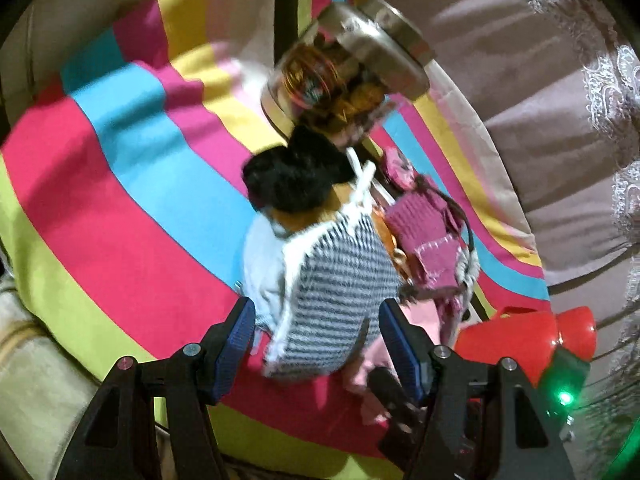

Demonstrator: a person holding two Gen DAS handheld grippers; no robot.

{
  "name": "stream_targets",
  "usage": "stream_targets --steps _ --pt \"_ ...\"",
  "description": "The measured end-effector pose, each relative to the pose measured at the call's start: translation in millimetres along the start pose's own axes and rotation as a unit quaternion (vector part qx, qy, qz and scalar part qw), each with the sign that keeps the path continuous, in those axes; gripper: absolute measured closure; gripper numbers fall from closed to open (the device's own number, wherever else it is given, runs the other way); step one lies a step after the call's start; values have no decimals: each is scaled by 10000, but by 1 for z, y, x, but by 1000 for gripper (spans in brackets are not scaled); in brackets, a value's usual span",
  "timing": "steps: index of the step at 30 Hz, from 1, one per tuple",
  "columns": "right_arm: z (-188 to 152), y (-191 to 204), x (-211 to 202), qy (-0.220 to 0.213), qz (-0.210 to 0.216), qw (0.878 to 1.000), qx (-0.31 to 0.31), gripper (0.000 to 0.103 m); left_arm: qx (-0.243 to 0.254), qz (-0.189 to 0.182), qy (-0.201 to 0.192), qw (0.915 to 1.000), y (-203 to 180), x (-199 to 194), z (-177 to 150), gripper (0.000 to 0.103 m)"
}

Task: Organize soft objects
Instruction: 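Grasp the houndstooth bunny pouch with the left tool while the right tool grasps the pink towel, then carry both items into the purple-rimmed box and open both tools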

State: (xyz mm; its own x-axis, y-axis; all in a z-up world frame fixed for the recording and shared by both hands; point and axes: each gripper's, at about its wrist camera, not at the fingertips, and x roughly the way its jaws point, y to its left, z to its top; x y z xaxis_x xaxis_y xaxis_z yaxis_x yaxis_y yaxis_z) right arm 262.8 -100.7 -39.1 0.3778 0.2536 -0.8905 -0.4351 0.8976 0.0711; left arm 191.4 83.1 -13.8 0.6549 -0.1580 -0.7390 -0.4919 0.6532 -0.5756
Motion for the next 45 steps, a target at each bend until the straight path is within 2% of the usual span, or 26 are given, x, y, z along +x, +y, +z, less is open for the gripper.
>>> stream_targets --steps 4,6,8,13,14,15,18,24,32,37,43,45 --pt "0 2 12 111 54 9999 -90 18 -37 -44 83 9999 2 10 3 38" --pt "1 1 18 144 109 9998 -87 17 -32 -129 135 9998 2 15 3 52" --pt "3 -1 24 155 158 9997 -75 17 66 -167 148 9997 -1 16 4 57" --pt "2 -3 30 43 157 9998 -146 18 229 -301 185 9991 -10 20 1 80" --pt "1 1 29 3 173 9997 -147 25 255 -347 185 9989 -11 20 1 85" --pt "1 1 28 -29 203 9997 -152 36 292 -394 171 9987 -13 18 0 87" --pt "-2 5 20 -143 162 9997 -150 52 377 -524 99 9979 -17 13 -1 90" --pt "-15 -7 -5 -396 176 9990 141 60 351 -720 -243 9965 -18 -8 0 90" --pt "-23 -24 -30 -626 135 9970 437 62 551 -843 -774 9919 -27 -32 0 90" --pt "-30 -19 -43 -745 101 9960 488 63 647 -933 -1094 9875 -32 -47 -3 91" --pt "-36 -33 -61 -872 72 9944 590 63 869 -1025 -1710 9761 -45 -82 -10 91" --pt "-40 -37 -66 -913 64 9936 658 63 1046 -1072 -1796 9723 -54 -88 -14 91"
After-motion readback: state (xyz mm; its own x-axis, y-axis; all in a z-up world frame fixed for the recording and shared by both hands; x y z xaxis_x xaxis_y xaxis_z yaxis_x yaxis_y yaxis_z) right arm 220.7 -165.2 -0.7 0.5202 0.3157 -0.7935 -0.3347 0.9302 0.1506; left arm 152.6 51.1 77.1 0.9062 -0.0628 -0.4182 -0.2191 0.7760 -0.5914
